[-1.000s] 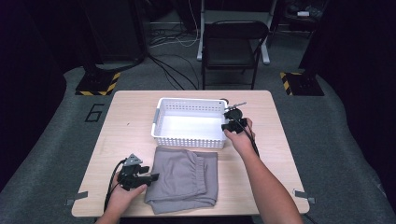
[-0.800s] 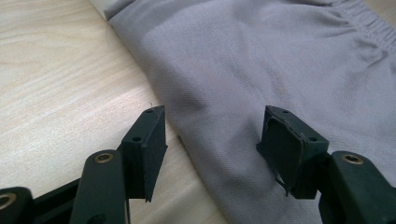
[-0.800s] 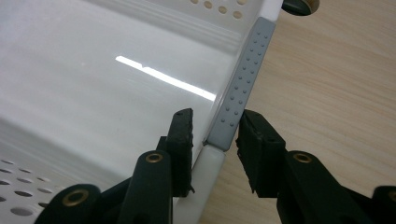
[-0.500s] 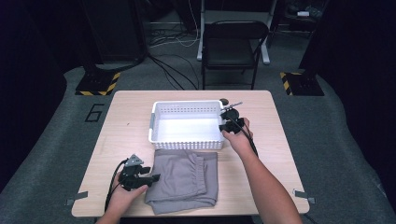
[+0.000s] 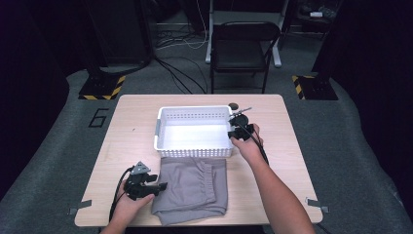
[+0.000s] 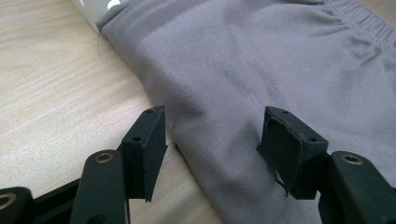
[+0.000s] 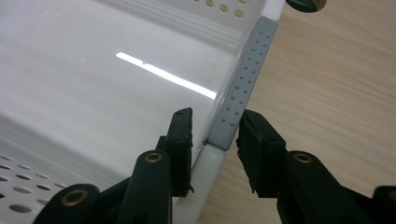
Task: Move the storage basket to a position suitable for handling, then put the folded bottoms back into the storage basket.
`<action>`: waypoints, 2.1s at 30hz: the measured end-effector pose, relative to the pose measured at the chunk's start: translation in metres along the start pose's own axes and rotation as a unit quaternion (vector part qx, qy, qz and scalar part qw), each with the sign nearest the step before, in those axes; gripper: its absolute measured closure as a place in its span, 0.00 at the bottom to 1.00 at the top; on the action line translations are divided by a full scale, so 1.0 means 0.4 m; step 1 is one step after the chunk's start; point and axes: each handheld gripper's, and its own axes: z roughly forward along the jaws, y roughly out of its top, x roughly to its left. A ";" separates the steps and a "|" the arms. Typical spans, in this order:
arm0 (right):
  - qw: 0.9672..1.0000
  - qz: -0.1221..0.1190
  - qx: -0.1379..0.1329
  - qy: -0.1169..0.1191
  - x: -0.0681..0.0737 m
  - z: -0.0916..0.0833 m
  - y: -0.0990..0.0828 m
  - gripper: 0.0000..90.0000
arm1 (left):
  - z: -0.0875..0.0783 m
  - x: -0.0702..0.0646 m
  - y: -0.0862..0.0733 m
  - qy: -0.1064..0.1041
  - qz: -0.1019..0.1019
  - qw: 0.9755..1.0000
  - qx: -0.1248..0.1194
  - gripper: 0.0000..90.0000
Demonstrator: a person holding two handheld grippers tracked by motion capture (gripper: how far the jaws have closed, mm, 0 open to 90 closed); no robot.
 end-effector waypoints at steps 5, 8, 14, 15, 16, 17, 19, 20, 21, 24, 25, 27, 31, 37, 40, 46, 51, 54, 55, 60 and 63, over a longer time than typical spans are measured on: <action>1.000 0.002 0.000 -0.001 0.003 -0.001 -0.002 0.73 | 0.000 0.001 0.000 0.000 0.000 1.000 -0.001 0.45; 1.000 0.000 0.000 -0.001 0.002 -0.002 -0.003 0.72 | 0.000 0.000 0.000 0.002 -0.003 1.000 -0.003 0.45; 1.000 -0.003 -0.014 0.005 0.012 -0.041 -0.008 0.56 | -0.004 0.007 -0.002 0.006 -0.004 1.000 -0.010 0.46; 1.000 -0.012 -0.025 0.002 0.010 -0.051 -0.008 0.54 | -0.005 0.007 -0.002 0.004 -0.010 1.000 -0.014 0.46; 0.999 -0.010 -0.029 0.007 0.012 -0.066 -0.010 0.51 | -0.007 0.008 0.000 0.003 -0.010 1.000 -0.011 0.47; 0.999 -0.010 -0.031 0.011 0.012 -0.077 -0.012 0.50 | -0.005 0.007 -0.001 0.008 -0.010 1.000 -0.017 0.47; 0.999 -0.014 -0.034 0.016 0.015 -0.098 -0.018 0.49 | -0.007 0.008 0.000 0.003 -0.008 1.000 -0.011 0.48; 0.999 -0.013 -0.043 0.018 0.017 -0.109 -0.024 0.49 | -0.007 0.007 0.000 0.005 -0.007 1.000 -0.012 0.49; 0.999 -0.013 -0.044 0.022 0.018 -0.120 -0.030 0.49 | -0.006 0.005 -0.001 0.008 -0.009 1.000 -0.018 0.50; 0.998 -0.008 -0.043 0.052 0.021 -0.143 -0.056 0.44 | -0.014 0.007 0.000 0.010 -0.021 0.999 -0.027 0.52; 0.997 -0.007 -0.049 0.055 0.024 -0.150 -0.066 0.44 | -0.015 0.007 0.000 0.012 -0.025 0.999 -0.028 0.53; 0.996 -0.009 -0.056 0.064 0.029 -0.162 -0.079 0.42 | -0.014 0.008 0.000 0.014 -0.023 0.999 -0.023 0.54; 0.995 -0.017 -0.077 0.067 0.053 -0.188 -0.115 0.35 | -0.014 0.006 0.002 0.030 -0.014 0.999 -0.016 0.54; 0.992 -0.027 -0.089 0.089 0.087 -0.200 -0.172 0.36 | -0.009 0.000 0.007 0.038 -0.001 0.999 -0.004 0.40; 0.990 -0.018 -0.101 0.095 0.097 -0.202 -0.203 0.43 | -0.004 -0.004 0.006 0.035 0.008 0.999 -0.003 0.40; 0.989 -0.023 -0.112 0.098 0.117 -0.204 -0.255 0.52 | 0.000 -0.010 0.002 0.024 0.015 1.000 -0.012 0.48; 0.991 -0.038 -0.098 0.082 0.138 -0.197 -0.297 0.54 | 0.002 -0.013 0.002 0.016 -0.002 1.000 -0.014 0.53; 0.992 -0.029 -0.093 0.081 0.144 -0.192 -0.309 0.55 | 0.002 -0.015 0.006 0.015 -0.009 1.000 -0.011 0.55; 0.992 -0.027 -0.089 0.082 0.147 -0.191 -0.313 0.55 | 0.001 -0.018 0.006 0.016 -0.011 1.000 -0.011 0.56; 0.994 -0.034 -0.079 0.071 0.155 -0.189 -0.323 0.55 | -0.006 -0.034 0.010 0.029 -0.010 0.999 -0.015 0.55; 0.995 -0.017 -0.070 0.076 0.164 -0.192 -0.326 0.57 | -0.021 -0.043 0.007 0.033 -0.045 0.998 -0.026 0.52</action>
